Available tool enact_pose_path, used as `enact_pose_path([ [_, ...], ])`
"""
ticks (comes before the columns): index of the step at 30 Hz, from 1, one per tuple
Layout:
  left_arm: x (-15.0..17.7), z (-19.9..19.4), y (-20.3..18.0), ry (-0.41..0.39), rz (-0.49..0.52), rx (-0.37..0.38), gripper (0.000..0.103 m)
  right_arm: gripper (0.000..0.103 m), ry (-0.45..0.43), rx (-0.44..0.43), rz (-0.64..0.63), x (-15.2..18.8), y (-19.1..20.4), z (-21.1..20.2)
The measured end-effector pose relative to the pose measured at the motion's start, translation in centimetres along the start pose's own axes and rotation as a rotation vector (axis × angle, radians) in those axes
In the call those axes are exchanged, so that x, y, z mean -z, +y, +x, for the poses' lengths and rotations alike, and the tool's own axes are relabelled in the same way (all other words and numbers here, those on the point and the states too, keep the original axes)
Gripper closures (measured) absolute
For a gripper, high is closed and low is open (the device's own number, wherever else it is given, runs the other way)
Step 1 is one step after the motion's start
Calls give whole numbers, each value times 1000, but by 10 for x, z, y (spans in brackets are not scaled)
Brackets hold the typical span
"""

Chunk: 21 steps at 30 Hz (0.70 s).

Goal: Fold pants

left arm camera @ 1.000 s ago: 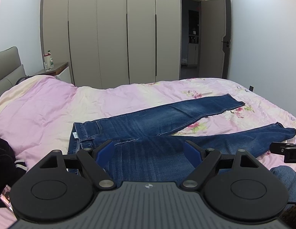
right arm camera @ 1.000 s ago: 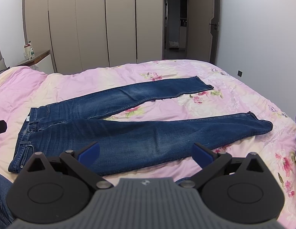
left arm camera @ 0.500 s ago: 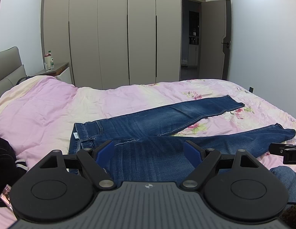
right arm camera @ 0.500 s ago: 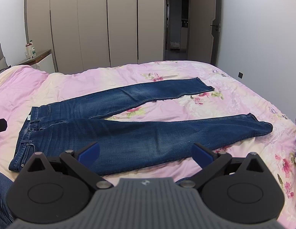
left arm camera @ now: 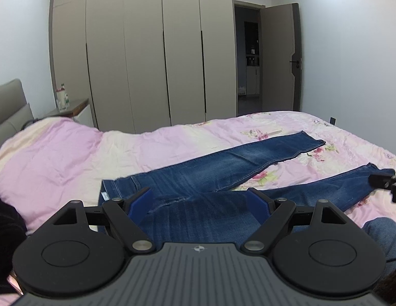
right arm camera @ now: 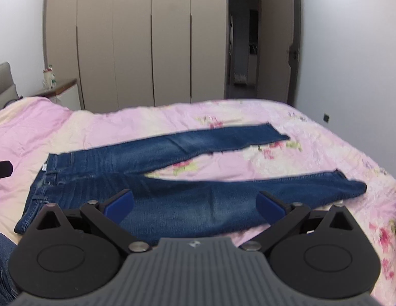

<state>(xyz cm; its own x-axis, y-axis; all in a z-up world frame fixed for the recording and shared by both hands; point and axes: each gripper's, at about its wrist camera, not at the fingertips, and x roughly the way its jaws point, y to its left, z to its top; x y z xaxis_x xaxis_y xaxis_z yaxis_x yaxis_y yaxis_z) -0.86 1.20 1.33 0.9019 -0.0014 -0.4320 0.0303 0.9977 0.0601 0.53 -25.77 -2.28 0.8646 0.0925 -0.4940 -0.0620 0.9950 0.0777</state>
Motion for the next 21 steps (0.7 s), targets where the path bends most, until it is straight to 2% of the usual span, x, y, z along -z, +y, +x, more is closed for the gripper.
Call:
enact_pose_path([
  [4, -6, 1, 8, -30, 27, 51, 13, 5, -111, -30, -77, -5, -15, -10],
  [8, -5, 23, 10, 95, 99, 159, 24, 5, -129, 2, -160, -15, -36, -6],
  [12, 12, 48, -6, 240, 222, 211, 30, 6, -91, 33, -203, -26, -67, 8],
  [14, 22, 64, -17, 344, 303, 219, 30, 13, -65, 50, -207, -29, -87, 19],
  [17, 38, 87, -28, 469, 363, 249, 30, 29, 5, 64, -211, -30, -119, 42],
  [18, 45, 94, -31, 509, 375, 263, 30, 31, 32, 73, -205, -29, -130, 49],
  [20, 57, 113, -39, 560, 419, 247, 30, 42, 80, 76, -197, -26, -155, 66],
  [21, 65, 125, -43, 587, 450, 236, 30, 45, 106, 82, -203, -23, -167, 76],
])
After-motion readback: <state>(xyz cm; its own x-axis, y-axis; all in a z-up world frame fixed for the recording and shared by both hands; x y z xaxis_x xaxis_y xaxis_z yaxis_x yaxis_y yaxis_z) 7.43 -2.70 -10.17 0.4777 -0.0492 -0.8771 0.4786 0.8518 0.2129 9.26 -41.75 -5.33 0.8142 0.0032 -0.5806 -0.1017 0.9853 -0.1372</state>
